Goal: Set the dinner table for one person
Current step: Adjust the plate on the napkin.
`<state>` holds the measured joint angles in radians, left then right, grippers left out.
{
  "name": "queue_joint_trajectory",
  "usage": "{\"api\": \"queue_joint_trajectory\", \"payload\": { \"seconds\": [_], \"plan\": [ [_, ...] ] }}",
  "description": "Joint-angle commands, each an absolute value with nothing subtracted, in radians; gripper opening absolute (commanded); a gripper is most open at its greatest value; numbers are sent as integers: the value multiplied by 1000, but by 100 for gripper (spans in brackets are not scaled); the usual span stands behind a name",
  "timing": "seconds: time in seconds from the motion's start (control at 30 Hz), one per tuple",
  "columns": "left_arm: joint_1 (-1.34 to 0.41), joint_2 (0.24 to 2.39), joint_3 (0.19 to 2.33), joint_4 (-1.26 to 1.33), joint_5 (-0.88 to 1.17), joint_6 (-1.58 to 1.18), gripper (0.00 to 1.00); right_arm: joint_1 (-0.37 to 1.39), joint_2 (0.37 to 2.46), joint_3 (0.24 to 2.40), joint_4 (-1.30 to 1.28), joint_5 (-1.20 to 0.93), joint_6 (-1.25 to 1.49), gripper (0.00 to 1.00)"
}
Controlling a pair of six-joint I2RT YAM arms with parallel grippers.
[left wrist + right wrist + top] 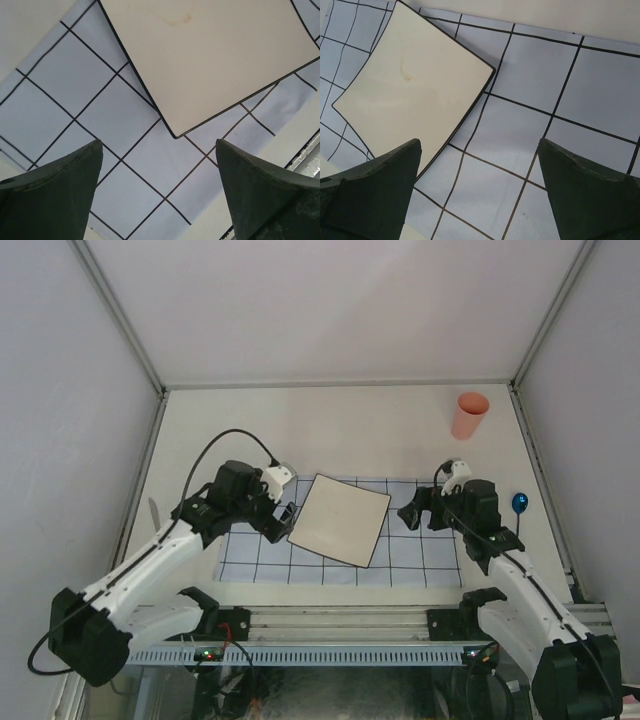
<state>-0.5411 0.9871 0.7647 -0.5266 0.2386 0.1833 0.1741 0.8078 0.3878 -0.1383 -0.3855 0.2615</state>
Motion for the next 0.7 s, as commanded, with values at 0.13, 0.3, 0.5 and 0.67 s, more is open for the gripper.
{"api": "queue_joint_trajectory", "payload": {
  "seconds": [0.13, 0.3, 0.5, 0.67],
  "plan": [
    [-545, 1141, 768, -401, 310, 177, 98, 375, 934, 660, -409, -105, -118, 100],
    [-545, 1193, 751, -304, 359, 139, 98, 380, 1042, 718, -423, -157, -118, 100],
    [-545, 1278, 784, -355, 385, 127, 96, 399, 1159, 713, -318, -321, 8, 100],
    [-546, 1272, 794, -415, 336, 158, 96, 415, 1217, 713, -210, -395, -9, 100]
  ]
}}
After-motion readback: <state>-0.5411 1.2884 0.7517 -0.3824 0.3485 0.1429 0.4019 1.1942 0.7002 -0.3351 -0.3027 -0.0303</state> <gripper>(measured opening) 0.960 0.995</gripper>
